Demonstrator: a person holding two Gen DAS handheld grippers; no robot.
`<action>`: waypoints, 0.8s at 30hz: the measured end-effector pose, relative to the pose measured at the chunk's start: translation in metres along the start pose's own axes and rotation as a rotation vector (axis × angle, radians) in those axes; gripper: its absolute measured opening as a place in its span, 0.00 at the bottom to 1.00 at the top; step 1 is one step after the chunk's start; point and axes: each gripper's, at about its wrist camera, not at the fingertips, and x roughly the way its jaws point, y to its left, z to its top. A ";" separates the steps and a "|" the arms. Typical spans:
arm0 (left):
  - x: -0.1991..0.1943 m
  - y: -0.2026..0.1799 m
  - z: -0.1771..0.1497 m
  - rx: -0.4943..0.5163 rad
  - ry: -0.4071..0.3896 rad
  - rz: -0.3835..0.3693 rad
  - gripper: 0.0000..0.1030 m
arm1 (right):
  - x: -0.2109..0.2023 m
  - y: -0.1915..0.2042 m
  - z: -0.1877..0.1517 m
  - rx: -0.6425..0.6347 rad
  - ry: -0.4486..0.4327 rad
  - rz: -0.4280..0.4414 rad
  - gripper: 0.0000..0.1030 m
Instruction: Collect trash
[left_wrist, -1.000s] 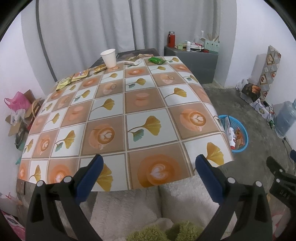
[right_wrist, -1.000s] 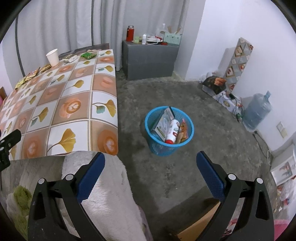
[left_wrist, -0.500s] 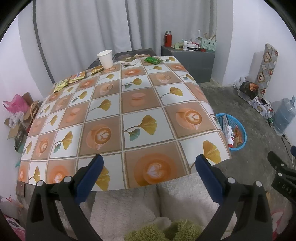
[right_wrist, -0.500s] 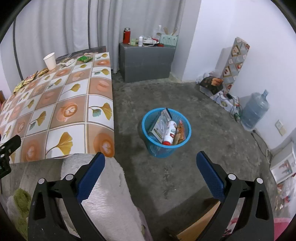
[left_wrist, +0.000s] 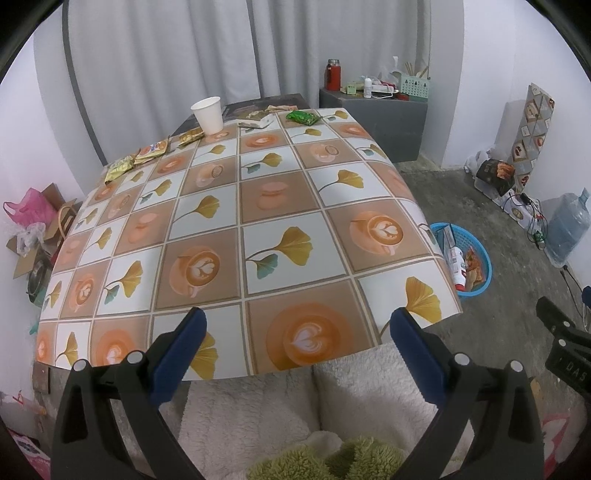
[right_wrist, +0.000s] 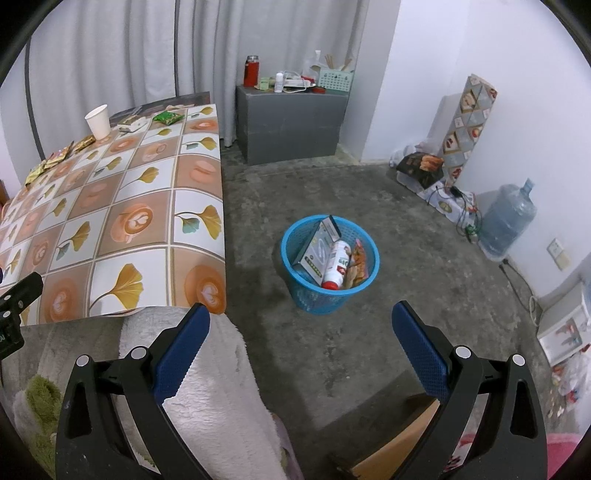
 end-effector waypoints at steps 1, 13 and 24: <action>0.000 0.000 0.000 0.001 0.001 0.000 0.95 | 0.000 0.000 0.000 -0.001 0.000 0.000 0.92; 0.000 0.003 0.002 0.004 -0.003 0.003 0.95 | 0.000 -0.001 0.001 -0.002 -0.001 0.000 0.92; -0.001 0.003 0.002 0.003 -0.006 0.002 0.95 | 0.000 -0.007 0.002 0.002 -0.004 -0.004 0.92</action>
